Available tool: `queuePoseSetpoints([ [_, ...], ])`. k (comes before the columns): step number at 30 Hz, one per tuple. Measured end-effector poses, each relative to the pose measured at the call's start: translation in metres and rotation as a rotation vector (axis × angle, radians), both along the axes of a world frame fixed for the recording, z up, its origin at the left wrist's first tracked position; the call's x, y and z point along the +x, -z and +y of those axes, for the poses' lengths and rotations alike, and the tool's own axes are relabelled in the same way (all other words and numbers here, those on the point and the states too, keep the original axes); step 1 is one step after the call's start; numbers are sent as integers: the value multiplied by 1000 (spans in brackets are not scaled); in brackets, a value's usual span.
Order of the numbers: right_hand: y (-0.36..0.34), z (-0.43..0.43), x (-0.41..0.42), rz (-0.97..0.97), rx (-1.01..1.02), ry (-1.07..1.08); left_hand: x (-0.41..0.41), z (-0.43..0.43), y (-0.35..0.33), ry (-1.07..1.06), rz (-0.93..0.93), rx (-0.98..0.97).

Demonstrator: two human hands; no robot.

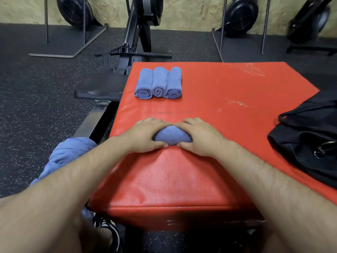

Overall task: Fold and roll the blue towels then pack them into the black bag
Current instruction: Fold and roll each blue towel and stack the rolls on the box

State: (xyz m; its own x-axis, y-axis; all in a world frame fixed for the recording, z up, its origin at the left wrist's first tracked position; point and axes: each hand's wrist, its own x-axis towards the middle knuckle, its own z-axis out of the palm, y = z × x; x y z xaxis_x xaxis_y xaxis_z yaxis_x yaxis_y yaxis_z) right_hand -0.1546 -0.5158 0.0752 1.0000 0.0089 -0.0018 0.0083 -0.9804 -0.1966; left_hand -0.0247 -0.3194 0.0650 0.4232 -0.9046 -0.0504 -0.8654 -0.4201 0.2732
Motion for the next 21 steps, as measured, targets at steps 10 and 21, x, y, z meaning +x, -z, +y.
queuePoseSetpoints([
  [10, -29, -22, 15, -215, 430, 99, 21, 1, -50, -109, 301, -273],
  [21, -85, -22, 11, -301, 854, 89, 23, 17, -100, -208, 514, -557],
])
